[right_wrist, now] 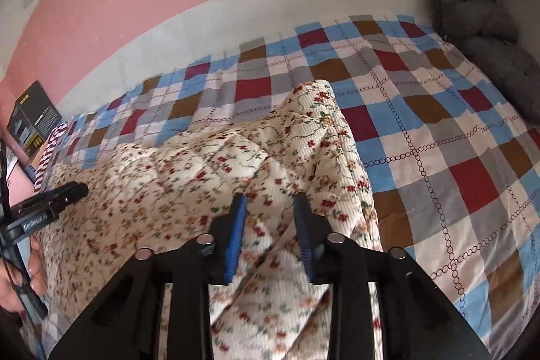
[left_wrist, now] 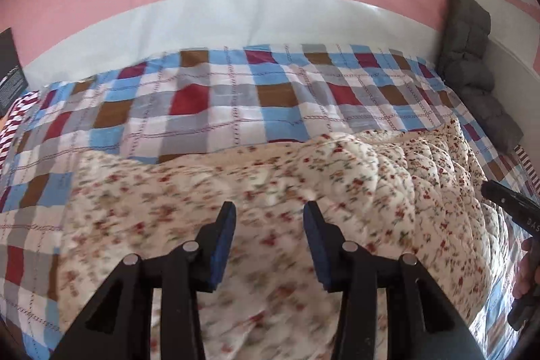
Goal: Fold large clothes
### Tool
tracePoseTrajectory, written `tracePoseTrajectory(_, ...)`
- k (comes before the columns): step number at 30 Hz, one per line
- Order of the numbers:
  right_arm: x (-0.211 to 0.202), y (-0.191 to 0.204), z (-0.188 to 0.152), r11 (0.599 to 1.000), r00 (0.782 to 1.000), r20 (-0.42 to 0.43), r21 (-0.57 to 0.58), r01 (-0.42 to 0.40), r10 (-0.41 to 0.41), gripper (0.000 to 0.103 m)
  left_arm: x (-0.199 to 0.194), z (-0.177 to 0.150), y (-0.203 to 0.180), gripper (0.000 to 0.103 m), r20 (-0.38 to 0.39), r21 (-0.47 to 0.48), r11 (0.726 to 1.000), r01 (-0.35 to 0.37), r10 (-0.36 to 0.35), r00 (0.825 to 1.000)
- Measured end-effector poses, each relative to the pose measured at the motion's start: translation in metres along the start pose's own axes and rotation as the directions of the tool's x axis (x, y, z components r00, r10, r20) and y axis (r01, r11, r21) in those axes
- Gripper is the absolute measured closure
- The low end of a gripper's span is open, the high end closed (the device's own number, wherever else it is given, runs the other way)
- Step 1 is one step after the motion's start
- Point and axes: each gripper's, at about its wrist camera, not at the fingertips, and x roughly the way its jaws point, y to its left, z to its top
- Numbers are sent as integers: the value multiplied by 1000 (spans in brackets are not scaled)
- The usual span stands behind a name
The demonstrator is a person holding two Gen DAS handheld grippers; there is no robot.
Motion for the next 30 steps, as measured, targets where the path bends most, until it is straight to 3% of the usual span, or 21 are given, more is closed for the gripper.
tracePoseTrajectory(3, -27, 8, -29, 998, 1000, 10, -51, -30, 30, 67, -29, -33, 50, 58, 12, -71, 996, -61, 62, 998)
tracePoseTrajectory(5, -27, 9, -52, 996, 1000, -19, -91, -4, 2, 67, -28, -60, 78, 58, -27, -104, 989, -104, 102, 994)
tracePoseTrajectory(7, -16, -4, -67, 998, 998, -58, -62, 0, -4, 67, -23, -79, 99, 57, -32, -150, 987, -58, 54, 998)
tracePoseTrajectory(10, -9, -20, -64, 1000, 999, -45, 11, -8, 8, 67, -20, -75, 99, 57, -24, -156, 986, -59, 56, 998)
tracePoseTrajectory(13, -15, -8, -56, 998, 997, -47, 3, 57, -57, 67, -28, -68, 96, 58, -43, -198, 977, -73, 66, 997)
tracePoseTrajectory(15, -31, 1, -54, 998, 998, -17, -18, 53, -53, 67, -45, -70, 99, 58, -7, -223, 974, -41, 40, 999)
tracePoseTrajectory(18, -33, -4, -52, 997, 997, -21, -35, 71, -71, 67, -45, -82, 110, 59, -15, -197, 976, -87, 86, 996)
tracePoseTrajectory(20, -14, -24, -51, 998, 995, -78, 16, 64, -63, 67, -30, -93, 126, 59, -50, -257, 966, -27, 14, 999)
tracePoseTrajectory(21, -6, -33, -51, 998, 995, -92, 43, 48, -44, 72, -29, -94, 130, 59, -47, -285, 959, -8, -6, 999)
tracePoseTrajectory(26, -15, -19, -30, 995, 995, -47, 26, 92, -90, 74, -41, -67, 114, 60, -55, -224, 972, -66, 55, 997)
tracePoseTrajectory(30, 3, -5, 2, 997, 995, -57, -6, 78, -79, 74, -14, -31, 112, 60, -83, -153, 980, -127, 115, 990)
